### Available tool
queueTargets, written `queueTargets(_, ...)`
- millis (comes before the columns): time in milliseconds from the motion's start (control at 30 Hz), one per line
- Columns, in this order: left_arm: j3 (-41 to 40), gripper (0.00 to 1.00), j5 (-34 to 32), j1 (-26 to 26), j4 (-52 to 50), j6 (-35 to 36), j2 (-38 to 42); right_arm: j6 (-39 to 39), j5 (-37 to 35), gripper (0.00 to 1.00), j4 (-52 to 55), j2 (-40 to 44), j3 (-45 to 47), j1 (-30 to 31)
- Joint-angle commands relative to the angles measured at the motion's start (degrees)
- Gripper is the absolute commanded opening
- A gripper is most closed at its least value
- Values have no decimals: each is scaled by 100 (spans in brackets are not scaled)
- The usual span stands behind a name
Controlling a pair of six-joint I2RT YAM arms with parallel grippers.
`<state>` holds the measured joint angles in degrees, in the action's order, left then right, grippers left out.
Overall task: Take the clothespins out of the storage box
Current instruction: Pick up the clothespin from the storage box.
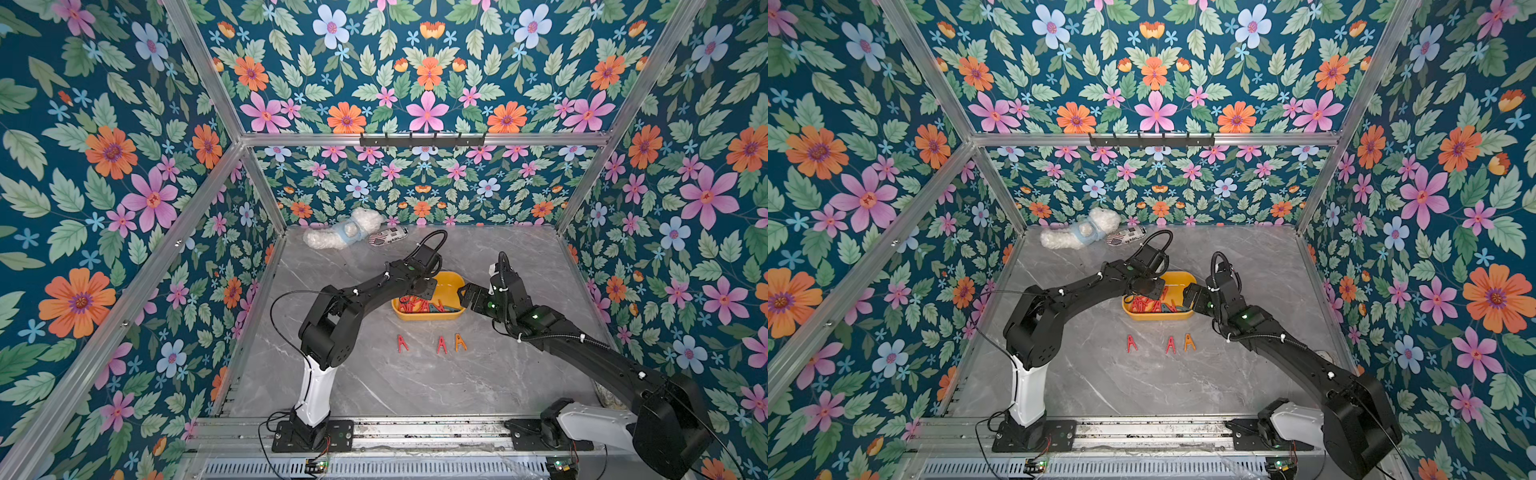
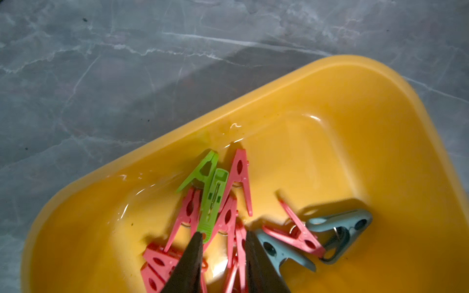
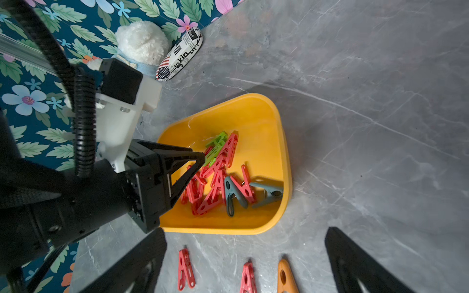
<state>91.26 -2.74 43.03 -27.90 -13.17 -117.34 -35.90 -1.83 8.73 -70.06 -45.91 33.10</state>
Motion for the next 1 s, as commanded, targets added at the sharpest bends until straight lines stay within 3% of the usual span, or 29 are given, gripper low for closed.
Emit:
queueTargets(0,168,32,30,78,-144,48,-129,49,23,99,-117,-11,-10,-23)
queueTargets(333,750,25,-86,123,-418,-44,-754,60,24,99,-57,124,49,-79)
queueTargets(967,1259,22,-33,153,-698,-38,-1371,-13,-11,99,-55,239,227,-142)
